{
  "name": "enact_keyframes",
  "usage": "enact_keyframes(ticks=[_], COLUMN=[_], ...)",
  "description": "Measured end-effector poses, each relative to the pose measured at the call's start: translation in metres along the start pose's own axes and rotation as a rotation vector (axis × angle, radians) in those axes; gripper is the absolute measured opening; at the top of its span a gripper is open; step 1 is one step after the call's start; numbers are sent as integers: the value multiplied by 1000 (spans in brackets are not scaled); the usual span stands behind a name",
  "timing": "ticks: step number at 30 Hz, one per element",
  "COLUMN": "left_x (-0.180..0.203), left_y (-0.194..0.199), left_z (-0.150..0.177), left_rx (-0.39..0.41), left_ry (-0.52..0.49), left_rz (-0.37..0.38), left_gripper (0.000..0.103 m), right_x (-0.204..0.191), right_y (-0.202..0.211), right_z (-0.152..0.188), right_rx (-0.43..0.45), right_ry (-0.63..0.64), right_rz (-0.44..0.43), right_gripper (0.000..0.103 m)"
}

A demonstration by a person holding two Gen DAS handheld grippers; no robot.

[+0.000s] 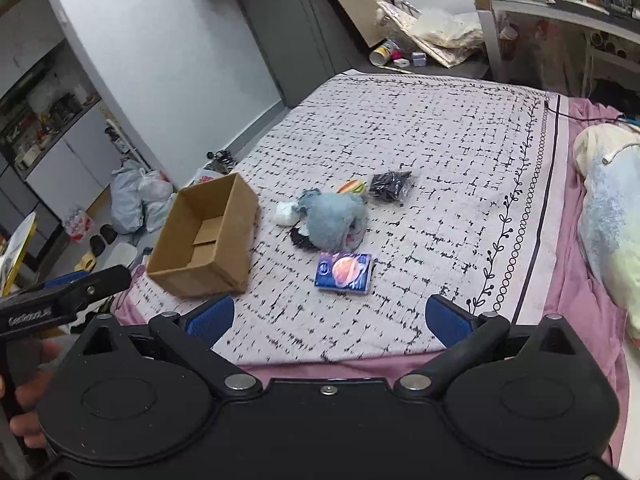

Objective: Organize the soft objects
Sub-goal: 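Reach the left tool to the light-blue fluffy plush and close on it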

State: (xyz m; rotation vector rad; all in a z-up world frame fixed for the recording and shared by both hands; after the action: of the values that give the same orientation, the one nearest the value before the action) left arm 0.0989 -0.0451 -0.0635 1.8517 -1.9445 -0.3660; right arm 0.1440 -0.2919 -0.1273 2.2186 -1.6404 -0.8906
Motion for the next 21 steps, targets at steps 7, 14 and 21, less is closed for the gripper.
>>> enact_keyframes(ticks=[7, 14, 21], left_x=[5, 9, 17], left_y=[-26, -53, -78], left_z=[-2, -5, -11], left_rx=[-29, -61, -78], left_ry=[8, 19, 18], left_rz=[-7, -15, -18], left_gripper=[100, 100, 100], right_x=[15, 28, 43], right_y=[-34, -66, -92], right_z=[-8, -16, -25], right_rx=[-30, -48, -61], right_ry=[-78, -167, -249], right_rz=[-3, -3, 7], right_gripper=[103, 103, 101])
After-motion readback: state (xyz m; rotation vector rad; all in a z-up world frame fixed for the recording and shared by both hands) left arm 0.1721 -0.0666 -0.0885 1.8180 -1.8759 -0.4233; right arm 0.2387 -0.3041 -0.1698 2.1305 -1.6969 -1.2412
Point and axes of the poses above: each gripper's, at about its wrist camera, not at the fingertips, and y roughly against the way its jaws point, x to its right, z to its underside, the point moved 6 cm from there along -y, roughly the way its jaws point, and after that the axes turned 13 degrees about x, right-handed, at the moved point
